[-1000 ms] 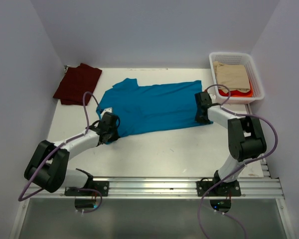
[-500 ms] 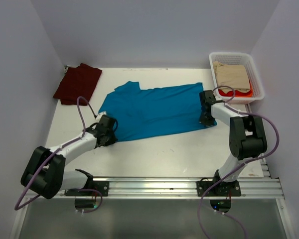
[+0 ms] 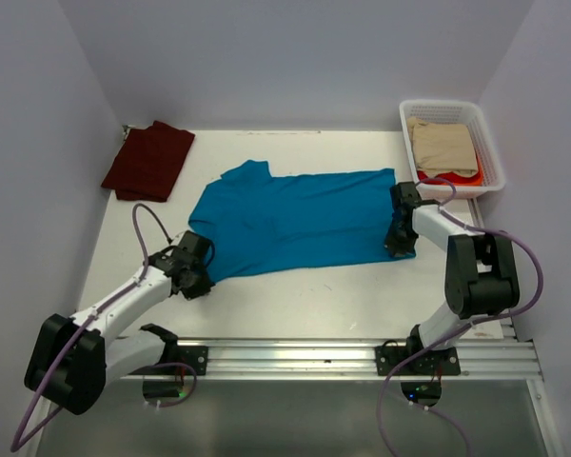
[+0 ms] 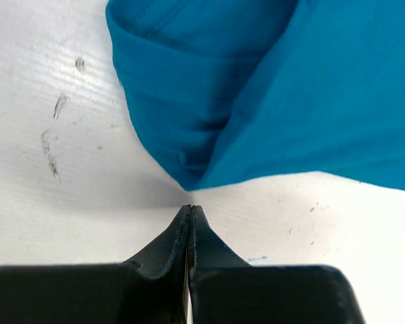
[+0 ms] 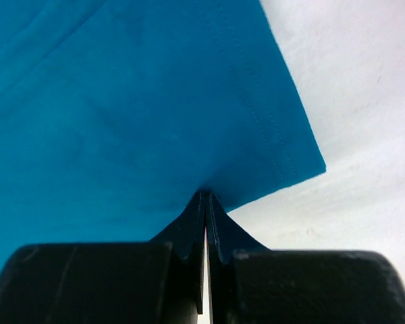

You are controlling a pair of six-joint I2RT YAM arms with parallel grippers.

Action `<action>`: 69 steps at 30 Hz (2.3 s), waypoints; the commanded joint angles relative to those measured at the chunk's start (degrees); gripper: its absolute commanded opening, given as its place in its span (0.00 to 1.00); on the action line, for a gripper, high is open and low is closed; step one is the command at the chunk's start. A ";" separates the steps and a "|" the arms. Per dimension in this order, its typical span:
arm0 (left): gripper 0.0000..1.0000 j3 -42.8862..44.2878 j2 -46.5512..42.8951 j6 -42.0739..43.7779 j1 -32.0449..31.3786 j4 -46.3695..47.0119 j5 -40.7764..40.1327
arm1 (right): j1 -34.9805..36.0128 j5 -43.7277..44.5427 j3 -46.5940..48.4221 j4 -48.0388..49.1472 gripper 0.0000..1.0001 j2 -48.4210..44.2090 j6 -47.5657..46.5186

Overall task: Fold and stack the t-shirts
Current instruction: Fold the tshirt

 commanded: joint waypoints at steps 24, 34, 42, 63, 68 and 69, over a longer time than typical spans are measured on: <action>0.00 5.31 5.51 12.04 0.48 13.91 2.83 | 3.55 -10.74 -13.04 -12.23 0.00 -18.18 4.72; 0.00 8.47 2.73 14.86 0.48 15.51 -0.70 | 4.61 -9.24 -12.68 -13.38 0.00 -21.09 5.07; 0.00 2.42 2.79 16.80 0.39 24.19 -3.15 | 4.70 -10.12 -12.77 -11.88 0.00 -21.52 4.46; 0.00 2.23 15.19 9.68 0.39 12.44 -5.80 | 5.05 -4.94 7.79 -11.18 0.00 -26.45 -0.11; 0.00 3.11 15.65 7.66 0.39 7.78 0.25 | 4.96 -3.71 9.20 -10.48 0.00 -25.04 -0.90; 0.00 2.68 14.77 7.39 0.48 7.16 1.23 | 4.96 -3.27 9.46 -10.39 0.00 -24.61 -0.99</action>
